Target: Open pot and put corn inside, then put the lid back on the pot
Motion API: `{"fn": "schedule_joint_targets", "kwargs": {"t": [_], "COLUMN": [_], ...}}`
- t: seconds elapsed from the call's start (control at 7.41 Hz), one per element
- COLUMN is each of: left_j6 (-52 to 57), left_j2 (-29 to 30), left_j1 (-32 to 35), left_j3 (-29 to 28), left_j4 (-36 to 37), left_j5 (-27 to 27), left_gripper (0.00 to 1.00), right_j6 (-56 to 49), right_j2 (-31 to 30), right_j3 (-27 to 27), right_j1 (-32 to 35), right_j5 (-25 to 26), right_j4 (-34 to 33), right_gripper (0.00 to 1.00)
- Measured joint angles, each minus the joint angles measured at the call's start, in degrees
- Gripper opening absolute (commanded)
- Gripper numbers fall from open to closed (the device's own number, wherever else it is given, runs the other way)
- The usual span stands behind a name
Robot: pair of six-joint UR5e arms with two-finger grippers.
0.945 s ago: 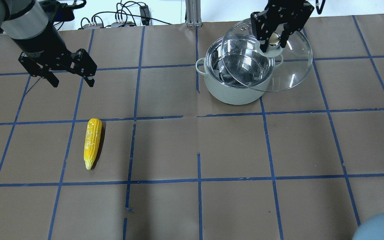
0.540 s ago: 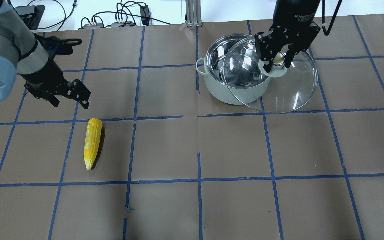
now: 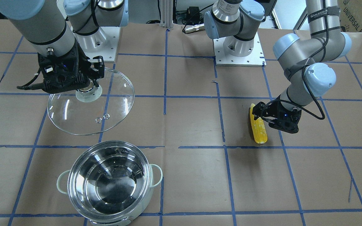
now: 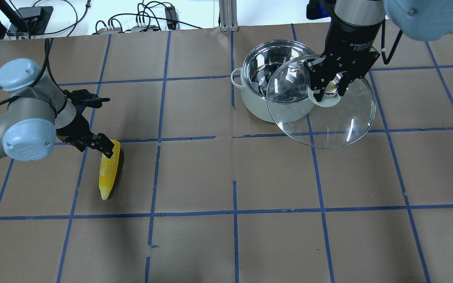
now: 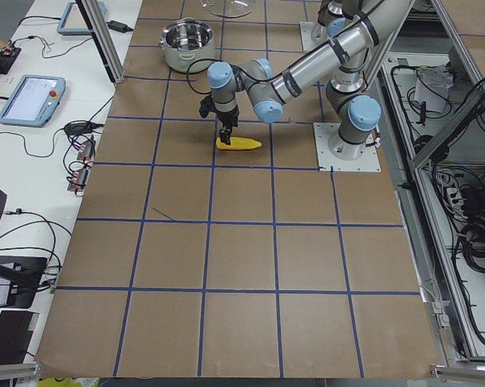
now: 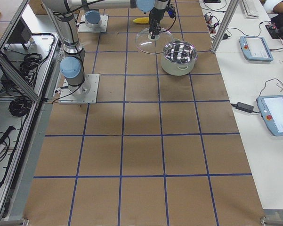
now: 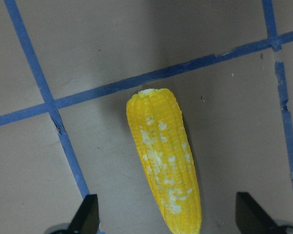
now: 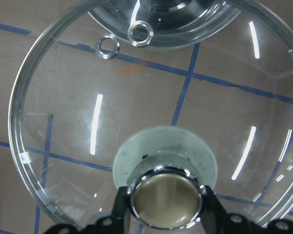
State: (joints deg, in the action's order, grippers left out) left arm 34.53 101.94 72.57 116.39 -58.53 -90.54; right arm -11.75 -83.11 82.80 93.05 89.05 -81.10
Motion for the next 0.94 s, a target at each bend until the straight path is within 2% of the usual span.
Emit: {"fn": "schedule_joint_targets", "kwargs": {"t": [0.13,0.27,0.4,0.67,0.94], "left_j6": [0.6,1.0,1.3,1.0,-3.8], "left_j2": [2.5,4.5,5.7,5.5,3.7], "left_j1": [0.1,0.2,0.4,0.7,1.8], "left_j3": [1.1,2.0,2.3,2.3,1.2], "left_j4": [3.7,6.9,8.8,9.3,7.5], "left_j5": [0.0,-0.1,-0.2,-0.6,-0.2], "left_gripper": [0.76,0.42,0.22,0.20,0.19], "right_j6": [0.0,0.0,-0.1,-0.2,-0.4], "right_j2": [0.0,-0.1,-0.1,0.0,0.3], "right_j3": [0.1,0.1,0.2,0.2,0.2], "right_j1": [-0.1,-0.2,-0.4,-0.9,-1.5], "right_j5": [0.0,0.1,0.1,0.0,-0.2], "right_j4": [-0.1,-0.2,-0.2,-0.1,-0.1], "right_gripper": [0.28,0.28,0.28,0.28,0.28]}}
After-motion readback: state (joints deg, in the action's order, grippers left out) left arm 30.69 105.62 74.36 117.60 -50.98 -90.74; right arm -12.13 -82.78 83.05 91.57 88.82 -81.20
